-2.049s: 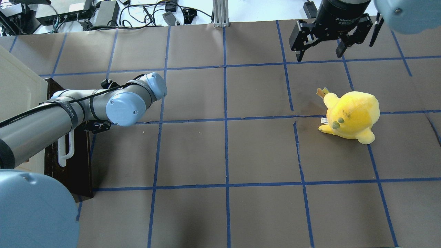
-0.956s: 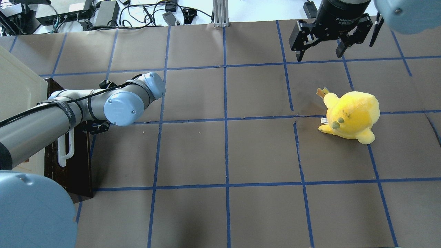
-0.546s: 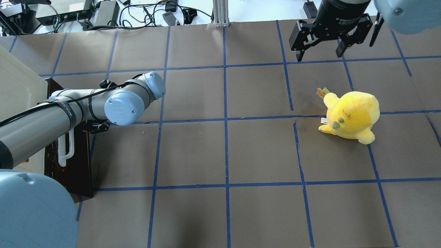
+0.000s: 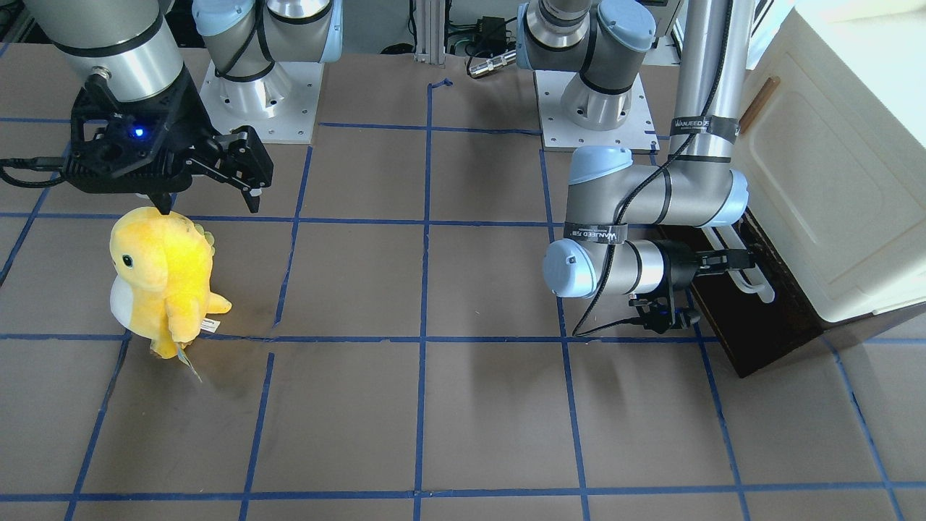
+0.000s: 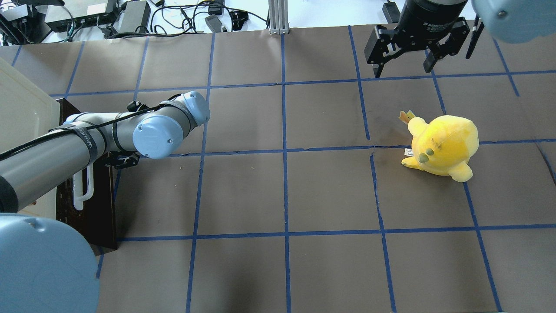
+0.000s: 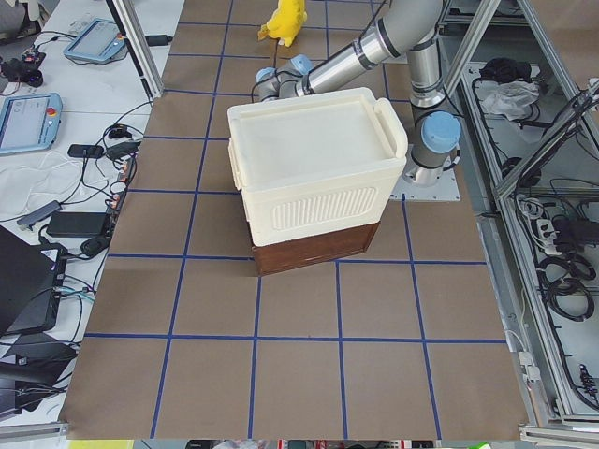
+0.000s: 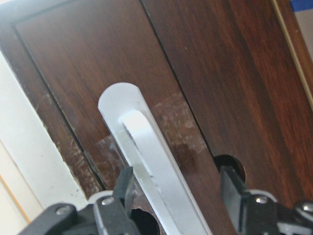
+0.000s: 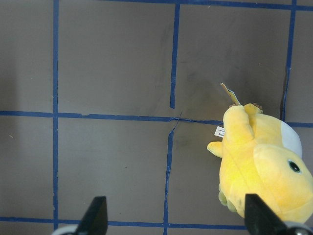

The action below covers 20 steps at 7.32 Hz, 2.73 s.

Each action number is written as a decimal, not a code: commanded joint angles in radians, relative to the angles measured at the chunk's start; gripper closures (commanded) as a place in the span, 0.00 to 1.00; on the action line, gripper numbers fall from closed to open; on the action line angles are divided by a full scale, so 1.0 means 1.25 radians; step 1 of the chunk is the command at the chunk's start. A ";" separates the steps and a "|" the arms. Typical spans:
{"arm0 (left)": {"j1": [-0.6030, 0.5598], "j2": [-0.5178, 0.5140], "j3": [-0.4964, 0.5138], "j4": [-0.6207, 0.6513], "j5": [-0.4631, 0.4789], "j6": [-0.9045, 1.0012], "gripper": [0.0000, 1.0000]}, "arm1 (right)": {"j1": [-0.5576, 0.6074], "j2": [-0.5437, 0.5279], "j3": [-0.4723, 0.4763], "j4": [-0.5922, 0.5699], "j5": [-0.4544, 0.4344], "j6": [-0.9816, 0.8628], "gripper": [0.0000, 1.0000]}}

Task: Pull drawer sideways
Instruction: 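Close the left gripper on the white drawer handle, then pull the handle with the left gripper, sliding the drawer out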

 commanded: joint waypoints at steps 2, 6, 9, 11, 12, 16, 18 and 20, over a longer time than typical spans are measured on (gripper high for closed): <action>0.000 0.001 -0.001 -0.001 0.000 -0.002 0.42 | 0.000 0.000 0.000 0.000 0.000 0.000 0.00; -0.001 0.003 -0.002 0.001 -0.001 -0.009 0.59 | 0.000 0.000 0.000 0.000 0.000 0.000 0.00; -0.001 0.003 0.000 0.001 -0.003 -0.008 0.63 | 0.000 0.000 0.000 0.000 0.000 0.000 0.00; -0.003 0.006 0.001 0.003 -0.003 -0.002 0.63 | 0.000 0.000 0.000 0.000 0.000 -0.001 0.00; -0.013 0.012 0.003 0.003 -0.001 0.000 0.63 | 0.000 0.000 0.000 0.000 0.000 0.000 0.00; -0.037 0.017 0.010 0.004 -0.011 0.002 0.63 | 0.000 0.000 0.000 0.000 0.000 0.000 0.00; -0.044 0.014 0.020 0.001 -0.030 0.002 0.63 | 0.000 0.000 0.000 0.000 0.000 0.000 0.00; -0.044 0.014 0.020 0.002 -0.031 0.000 0.80 | 0.000 0.000 0.000 0.000 0.000 0.000 0.00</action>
